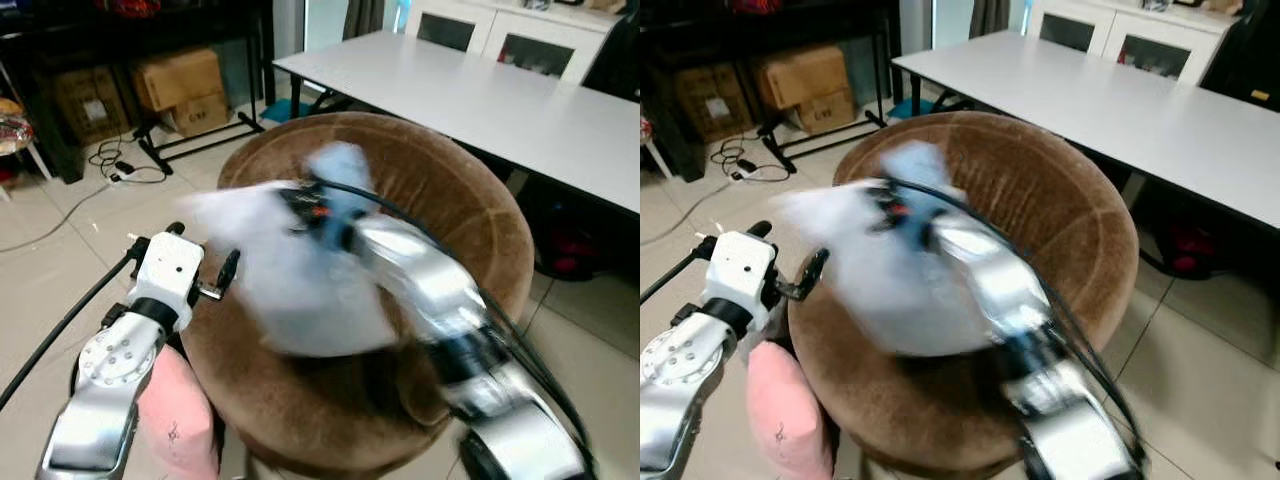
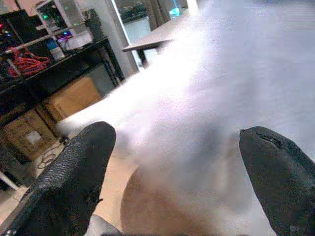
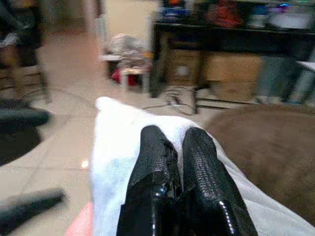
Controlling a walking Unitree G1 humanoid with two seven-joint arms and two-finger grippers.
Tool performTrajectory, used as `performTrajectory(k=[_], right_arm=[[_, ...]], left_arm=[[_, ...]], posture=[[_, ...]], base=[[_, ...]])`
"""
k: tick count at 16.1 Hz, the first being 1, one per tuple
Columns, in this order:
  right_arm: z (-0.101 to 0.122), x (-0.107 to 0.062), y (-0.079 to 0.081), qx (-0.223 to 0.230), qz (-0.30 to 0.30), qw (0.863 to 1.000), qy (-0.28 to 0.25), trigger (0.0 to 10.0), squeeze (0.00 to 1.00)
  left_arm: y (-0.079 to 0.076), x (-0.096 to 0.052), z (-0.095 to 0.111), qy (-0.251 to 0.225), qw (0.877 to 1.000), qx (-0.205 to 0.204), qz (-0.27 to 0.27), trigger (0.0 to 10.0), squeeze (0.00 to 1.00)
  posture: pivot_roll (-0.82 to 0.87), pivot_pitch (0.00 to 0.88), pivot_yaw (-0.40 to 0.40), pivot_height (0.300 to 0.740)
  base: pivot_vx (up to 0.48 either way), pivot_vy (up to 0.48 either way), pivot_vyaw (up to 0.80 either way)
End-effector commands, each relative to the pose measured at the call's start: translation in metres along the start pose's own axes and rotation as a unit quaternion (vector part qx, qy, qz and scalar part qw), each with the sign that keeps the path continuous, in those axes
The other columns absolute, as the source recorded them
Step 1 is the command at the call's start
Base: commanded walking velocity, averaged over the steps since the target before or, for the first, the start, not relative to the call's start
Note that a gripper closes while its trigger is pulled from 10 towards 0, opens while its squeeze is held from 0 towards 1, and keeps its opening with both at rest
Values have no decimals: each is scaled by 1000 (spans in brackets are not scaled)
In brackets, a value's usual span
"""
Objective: Move the pillow to the sofa from floor
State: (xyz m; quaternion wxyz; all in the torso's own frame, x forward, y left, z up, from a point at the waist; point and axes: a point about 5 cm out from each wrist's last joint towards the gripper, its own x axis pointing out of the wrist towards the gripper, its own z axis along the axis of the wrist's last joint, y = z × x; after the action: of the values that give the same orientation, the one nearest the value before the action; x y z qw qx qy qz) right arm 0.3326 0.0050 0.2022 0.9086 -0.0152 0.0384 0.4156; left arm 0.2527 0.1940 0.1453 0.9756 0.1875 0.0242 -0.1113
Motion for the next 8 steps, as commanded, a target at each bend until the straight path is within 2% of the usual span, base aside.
performTrajectory(k=[1, 2, 4, 5, 6, 7, 8], right_arm=[[14, 7, -3, 25, -11, 1000, -15, 10000, 0], [21, 15, -4, 69, -29, 997, -23, 10000, 0], [26, 28, -20, 184, -117, 976, -21, 10000, 0], [25, 29, -23, 197, -129, 972, -18, 10000, 0], [20, 28, -38, 239, -176, 955, -9, 10000, 0], [10, 20, -61, 284, -251, 925, 6, 10000, 0], [0, 9, -80, 309, -305, 901, 15, 10000, 0]], left_arm=[[-4, -1, -2, 7, 1000, 1, -15, 10000, 0], [-4, -3, -2, 8, 1000, 0, -17, 10000, 0], [-5, -6, -3, 12, 1000, 1, -22, 10000, 0], [-5, -7, -3, 13, 1000, 1, -22, 10000, 0], [-5, -7, -3, 13, 1000, 1, -24, 10000, 0], [-6, -8, -4, 14, 1000, 1, -26, 10000, 0], [-6, -8, -4, 15, 999, 1, -29, 10000, 0]], posture=[[-18, 0, -33, 740], [-18, 0, -33, 740], [0, 0, -46, 740], [4, 0, -48, 740], [4, 0, -48, 740], [10, 0, -52, 740], [10, 0, -50, 740]], base=[[0, 0, 0], [0, 0, 0], [0, 0, 0], [0, 0, 0], [0, 0, 0], [0, 0, 0], [0, 0, 0]])
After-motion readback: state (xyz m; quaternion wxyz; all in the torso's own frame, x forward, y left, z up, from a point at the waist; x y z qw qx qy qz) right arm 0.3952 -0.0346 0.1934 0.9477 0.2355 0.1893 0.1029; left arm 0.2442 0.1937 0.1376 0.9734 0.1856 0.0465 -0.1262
